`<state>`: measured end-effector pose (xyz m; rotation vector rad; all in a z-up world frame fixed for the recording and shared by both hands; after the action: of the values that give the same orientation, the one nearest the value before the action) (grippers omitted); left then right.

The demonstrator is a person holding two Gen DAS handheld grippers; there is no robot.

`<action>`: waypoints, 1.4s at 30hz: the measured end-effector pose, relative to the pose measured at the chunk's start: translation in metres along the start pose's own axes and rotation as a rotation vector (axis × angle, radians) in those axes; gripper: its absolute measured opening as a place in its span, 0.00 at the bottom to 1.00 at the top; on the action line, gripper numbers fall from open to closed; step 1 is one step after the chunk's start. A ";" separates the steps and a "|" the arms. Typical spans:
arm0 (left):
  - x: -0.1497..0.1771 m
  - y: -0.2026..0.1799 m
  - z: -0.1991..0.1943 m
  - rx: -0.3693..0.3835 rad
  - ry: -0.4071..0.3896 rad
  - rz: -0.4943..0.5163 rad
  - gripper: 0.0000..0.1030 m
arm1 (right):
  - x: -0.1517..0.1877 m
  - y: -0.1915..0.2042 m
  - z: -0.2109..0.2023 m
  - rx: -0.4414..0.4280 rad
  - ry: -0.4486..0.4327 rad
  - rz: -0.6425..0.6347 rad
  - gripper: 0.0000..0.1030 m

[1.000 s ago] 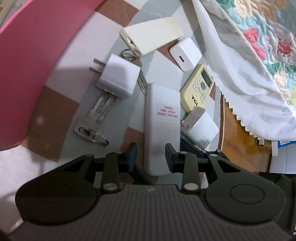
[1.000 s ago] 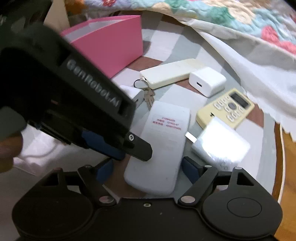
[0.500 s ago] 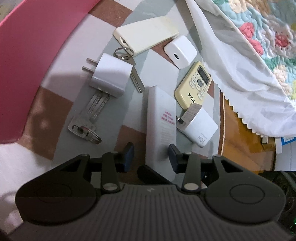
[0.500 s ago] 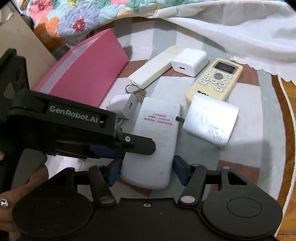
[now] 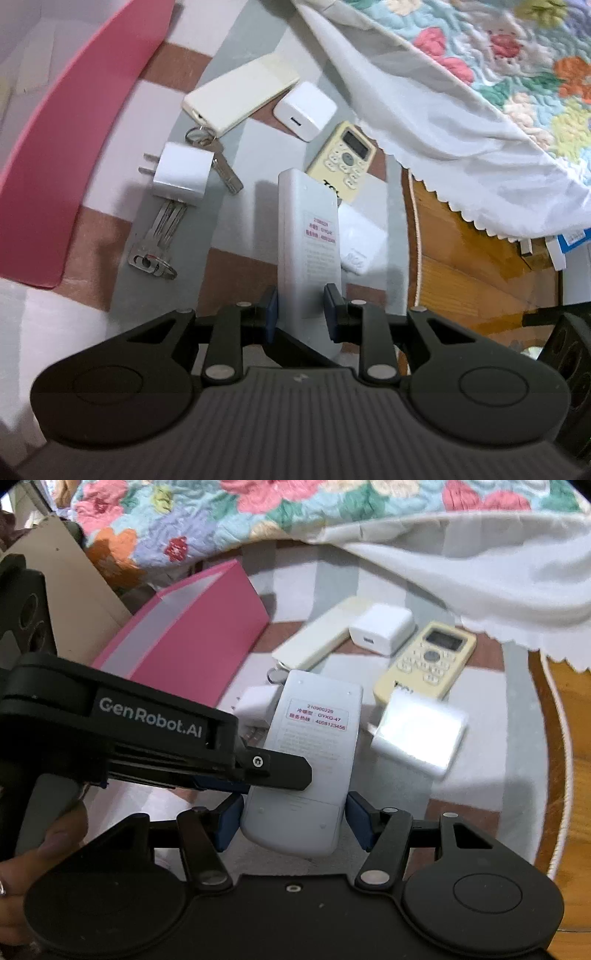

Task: Organize rigid objects
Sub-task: 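Lift the large white power bank toward the pink box with the left tool, then lower the power bank into the pink box and open the left tool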

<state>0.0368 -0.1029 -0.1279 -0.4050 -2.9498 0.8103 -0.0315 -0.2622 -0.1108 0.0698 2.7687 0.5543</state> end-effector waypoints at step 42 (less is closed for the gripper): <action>0.019 0.092 -0.191 -0.052 -0.312 -0.146 0.24 | -0.087 0.162 -0.021 0.117 -0.041 -0.641 0.62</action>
<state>0.0633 0.0723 -0.0108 -0.0659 -3.2421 0.8495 0.0419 -0.1297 -0.0049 -0.7398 2.5672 0.2140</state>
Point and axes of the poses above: each gripper's, at about its wrist camera, not at the fingertips, and z roughly the way its jaws point, y to its left, x to its underside, the point moved 1 cm from there along z, roughly the way its jaws point, and after that the axes turned 14 degrees about y, right-handed, at the moved point
